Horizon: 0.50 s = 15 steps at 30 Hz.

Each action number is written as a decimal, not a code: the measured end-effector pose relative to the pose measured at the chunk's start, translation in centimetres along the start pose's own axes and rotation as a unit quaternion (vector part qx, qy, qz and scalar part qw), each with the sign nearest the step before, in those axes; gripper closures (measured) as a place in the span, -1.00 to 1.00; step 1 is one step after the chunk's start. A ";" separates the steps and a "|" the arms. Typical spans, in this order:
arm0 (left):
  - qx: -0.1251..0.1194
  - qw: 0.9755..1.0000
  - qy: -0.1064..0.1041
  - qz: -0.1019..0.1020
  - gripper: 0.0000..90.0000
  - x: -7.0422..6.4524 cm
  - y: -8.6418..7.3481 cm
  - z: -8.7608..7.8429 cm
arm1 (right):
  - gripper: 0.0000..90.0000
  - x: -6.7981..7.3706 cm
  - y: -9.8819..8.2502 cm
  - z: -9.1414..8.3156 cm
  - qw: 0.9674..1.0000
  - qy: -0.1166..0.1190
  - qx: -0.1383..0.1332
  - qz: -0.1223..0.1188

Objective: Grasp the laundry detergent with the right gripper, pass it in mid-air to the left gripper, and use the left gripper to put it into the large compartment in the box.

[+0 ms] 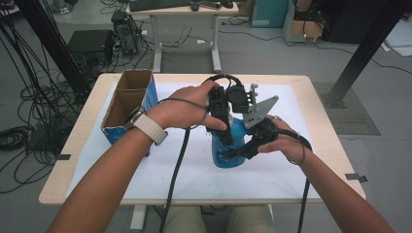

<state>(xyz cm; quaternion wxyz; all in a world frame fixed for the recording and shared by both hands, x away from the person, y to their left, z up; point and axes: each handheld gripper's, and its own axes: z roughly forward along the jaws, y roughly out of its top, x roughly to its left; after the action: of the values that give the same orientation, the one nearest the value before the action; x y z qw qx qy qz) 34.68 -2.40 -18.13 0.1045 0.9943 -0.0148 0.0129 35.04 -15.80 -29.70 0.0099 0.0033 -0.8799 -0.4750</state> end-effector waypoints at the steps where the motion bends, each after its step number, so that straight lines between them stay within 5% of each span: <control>1: -0.003 1.000 0.001 -0.002 -0.18 0.0 0.0 0.0 | -0.05 0.0 0.0 0.0 1.000 0.000 0.001 -0.001; 15: 0.002 1.000 0.007 -0.001 -0.18 0.0 0.0 -0.3 | -0.05 -0.2 0.4 -0.1 1.000 -0.003 0.004 0.001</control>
<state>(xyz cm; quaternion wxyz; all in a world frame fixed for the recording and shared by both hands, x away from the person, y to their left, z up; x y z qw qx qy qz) 34.69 -2.31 -17.80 0.1026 0.9944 -0.0130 0.0195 35.20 -15.69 -29.32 0.0076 0.0014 -0.8819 -0.4714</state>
